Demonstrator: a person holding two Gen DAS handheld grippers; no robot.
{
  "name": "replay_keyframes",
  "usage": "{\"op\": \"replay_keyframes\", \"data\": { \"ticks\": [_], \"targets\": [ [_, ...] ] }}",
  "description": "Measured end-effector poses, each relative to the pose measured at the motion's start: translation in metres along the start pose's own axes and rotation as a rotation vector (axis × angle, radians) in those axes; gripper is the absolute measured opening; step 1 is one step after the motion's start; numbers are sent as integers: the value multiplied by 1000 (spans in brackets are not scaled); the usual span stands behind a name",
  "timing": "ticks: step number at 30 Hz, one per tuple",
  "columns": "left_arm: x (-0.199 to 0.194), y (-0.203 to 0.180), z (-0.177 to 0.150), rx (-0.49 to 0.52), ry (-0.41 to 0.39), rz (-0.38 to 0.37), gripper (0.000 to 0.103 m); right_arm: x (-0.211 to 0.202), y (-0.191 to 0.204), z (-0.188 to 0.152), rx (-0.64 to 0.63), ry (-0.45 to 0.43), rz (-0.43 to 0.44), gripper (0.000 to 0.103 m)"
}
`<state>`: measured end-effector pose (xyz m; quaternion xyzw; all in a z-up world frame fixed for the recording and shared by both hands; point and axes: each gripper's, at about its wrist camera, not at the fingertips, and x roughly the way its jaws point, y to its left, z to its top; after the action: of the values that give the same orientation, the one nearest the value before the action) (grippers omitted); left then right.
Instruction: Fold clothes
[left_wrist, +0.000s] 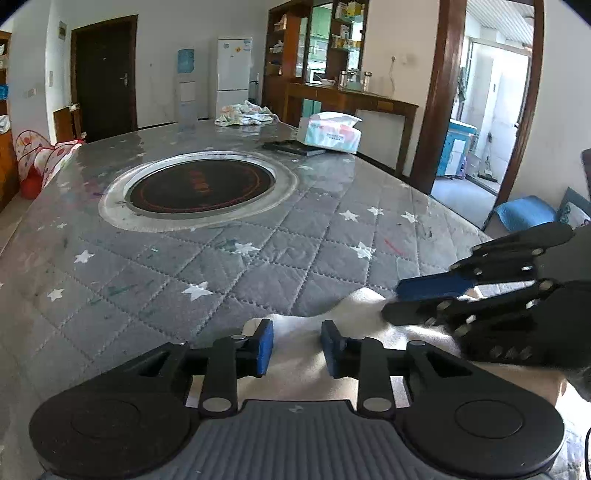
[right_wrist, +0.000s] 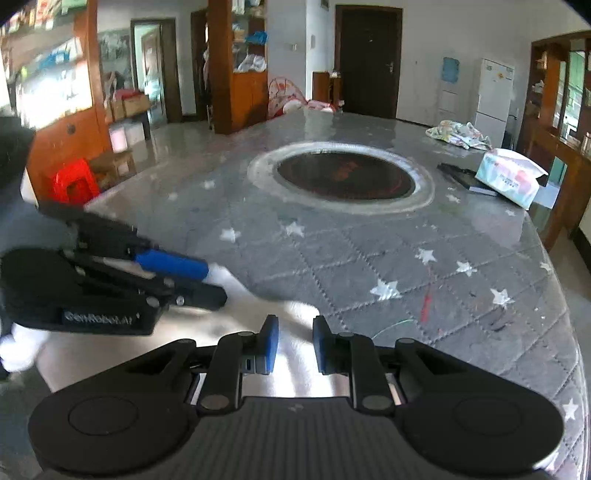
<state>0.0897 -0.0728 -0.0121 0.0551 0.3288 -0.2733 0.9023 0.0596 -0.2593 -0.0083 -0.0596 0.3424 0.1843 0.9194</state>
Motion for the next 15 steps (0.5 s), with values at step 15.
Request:
{"op": "replay_keyframes", "data": {
  "ticks": [15],
  "targets": [
    [-24, -35, -29, 44, 18, -102, 33, -66, 24, -46, -124, 38, 52, 18]
  ]
}}
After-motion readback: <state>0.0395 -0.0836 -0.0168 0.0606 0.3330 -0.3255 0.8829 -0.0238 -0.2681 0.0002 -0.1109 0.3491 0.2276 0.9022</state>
